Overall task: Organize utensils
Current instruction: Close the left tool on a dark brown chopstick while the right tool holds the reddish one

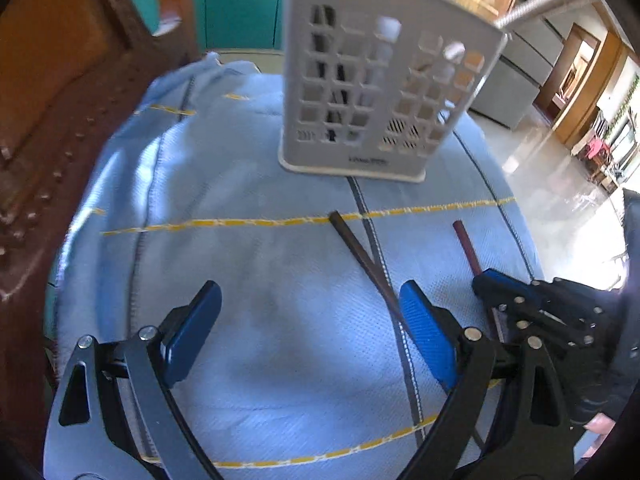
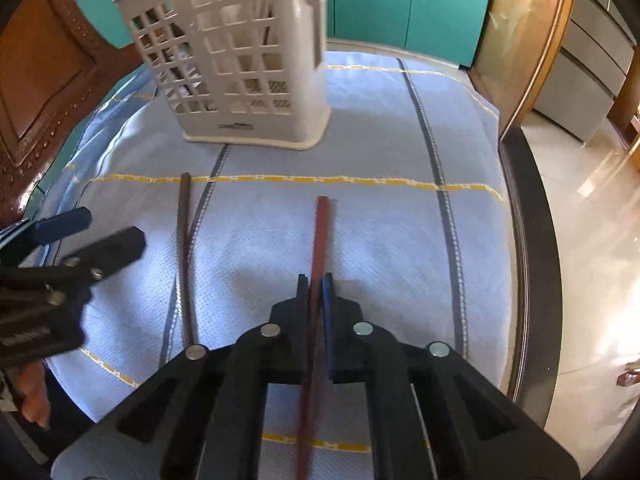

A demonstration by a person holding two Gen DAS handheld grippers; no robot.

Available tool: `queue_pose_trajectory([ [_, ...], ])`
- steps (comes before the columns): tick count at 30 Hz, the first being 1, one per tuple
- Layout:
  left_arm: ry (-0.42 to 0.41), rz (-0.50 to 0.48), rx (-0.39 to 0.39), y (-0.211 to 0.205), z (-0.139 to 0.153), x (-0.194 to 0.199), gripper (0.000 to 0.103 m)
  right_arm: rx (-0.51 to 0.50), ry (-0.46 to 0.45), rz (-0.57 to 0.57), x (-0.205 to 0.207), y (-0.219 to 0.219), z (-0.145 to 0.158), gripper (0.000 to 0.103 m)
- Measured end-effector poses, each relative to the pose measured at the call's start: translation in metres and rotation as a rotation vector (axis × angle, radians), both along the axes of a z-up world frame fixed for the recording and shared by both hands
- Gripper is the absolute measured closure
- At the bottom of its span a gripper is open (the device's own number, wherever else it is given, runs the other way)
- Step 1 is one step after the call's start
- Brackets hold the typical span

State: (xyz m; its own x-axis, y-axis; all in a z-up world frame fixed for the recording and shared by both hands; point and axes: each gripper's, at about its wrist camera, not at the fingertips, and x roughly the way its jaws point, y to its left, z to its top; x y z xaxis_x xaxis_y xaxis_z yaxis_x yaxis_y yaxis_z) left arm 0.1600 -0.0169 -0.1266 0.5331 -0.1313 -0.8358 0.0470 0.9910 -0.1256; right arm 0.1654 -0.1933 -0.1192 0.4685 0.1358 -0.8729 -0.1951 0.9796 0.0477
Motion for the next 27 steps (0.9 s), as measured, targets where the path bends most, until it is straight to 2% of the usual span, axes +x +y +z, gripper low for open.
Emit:
queue_pose_trajectory([
  [5, 0.012, -0.019, 0.019, -0.017, -0.008, 0.008, 0.015, 0.017, 0.010, -0.008, -0.005, -0.001, 0.002, 0.096],
  [9, 0.037, -0.047, 0.037, -0.031, -0.016, 0.014, 0.030, 0.014, 0.009, -0.006, -0.005, -0.001, 0.002, 0.096],
  [12, 0.019, -0.065, 0.108, -0.042, -0.018, 0.015, 0.033, 0.011, 0.009, -0.003, -0.006, 0.000, 0.002, 0.096],
  [14, 0.012, -0.071, 0.105, -0.043, -0.018, 0.014, 0.039, 0.011, 0.009, -0.003, -0.006, 0.000, 0.002, 0.096],
  [17, 0.003, -0.079, 0.108, -0.043, -0.015, 0.013, 0.061, 0.006, 0.006, -0.003, -0.006, 0.000, 0.002, 0.096],
  [19, 0.000, -0.077, 0.110, -0.044, -0.013, 0.010, 0.083, -0.002, 0.001, -0.002, -0.007, 0.001, 0.002, 0.096],
  [24, 0.003, -0.062, 0.096, -0.033, -0.010, 0.012, 0.095, 0.013, -0.023, 0.006, -0.010, 0.004, 0.005, 0.097],
  [27, -0.011, -0.059, 0.094, -0.028, -0.004, 0.009, 0.096, 0.031, -0.090, 0.016, -0.016, 0.004, 0.020, 0.097],
])
